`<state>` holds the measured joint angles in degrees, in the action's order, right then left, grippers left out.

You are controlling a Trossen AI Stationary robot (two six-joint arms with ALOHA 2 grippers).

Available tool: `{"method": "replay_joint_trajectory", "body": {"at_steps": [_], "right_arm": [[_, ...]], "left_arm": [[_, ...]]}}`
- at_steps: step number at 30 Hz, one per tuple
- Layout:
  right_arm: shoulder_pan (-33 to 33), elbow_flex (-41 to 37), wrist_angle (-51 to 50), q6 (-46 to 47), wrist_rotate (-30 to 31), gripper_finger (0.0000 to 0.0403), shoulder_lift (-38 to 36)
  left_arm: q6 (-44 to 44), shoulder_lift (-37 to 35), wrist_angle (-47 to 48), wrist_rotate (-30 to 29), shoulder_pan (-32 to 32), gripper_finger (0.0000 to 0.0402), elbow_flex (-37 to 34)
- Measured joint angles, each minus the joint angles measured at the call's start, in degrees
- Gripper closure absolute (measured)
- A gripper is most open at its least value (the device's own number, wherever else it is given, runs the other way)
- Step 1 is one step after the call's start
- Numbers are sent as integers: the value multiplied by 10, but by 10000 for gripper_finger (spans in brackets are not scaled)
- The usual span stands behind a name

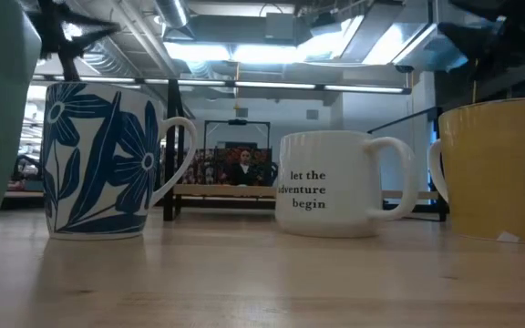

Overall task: Place coffee mugs
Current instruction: Put the top blue patterned mug on the shelf

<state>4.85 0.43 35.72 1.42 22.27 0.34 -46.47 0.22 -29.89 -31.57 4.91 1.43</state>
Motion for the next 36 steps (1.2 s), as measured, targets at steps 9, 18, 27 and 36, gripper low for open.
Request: {"method": "replay_joint_trajectory", "body": {"at_steps": [9, 18, 27, 36], "right_arm": [[0, 0, 30, -63, 13, 180, 0], [0, 0, 19, -64, 31, 180, 0], [0, 0, -6, -62, 36, 180, 0], [0, 0, -129, 6, 42, 180, 0]], "left_arm": [[136, 81, -3, 56, 0, 348, 137], [246, 285, 42, 151, 0, 276, 335], [207, 485, 330, 289, 0, 234, 555], [201, 579, 735, 286, 5, 233, 772]]}}
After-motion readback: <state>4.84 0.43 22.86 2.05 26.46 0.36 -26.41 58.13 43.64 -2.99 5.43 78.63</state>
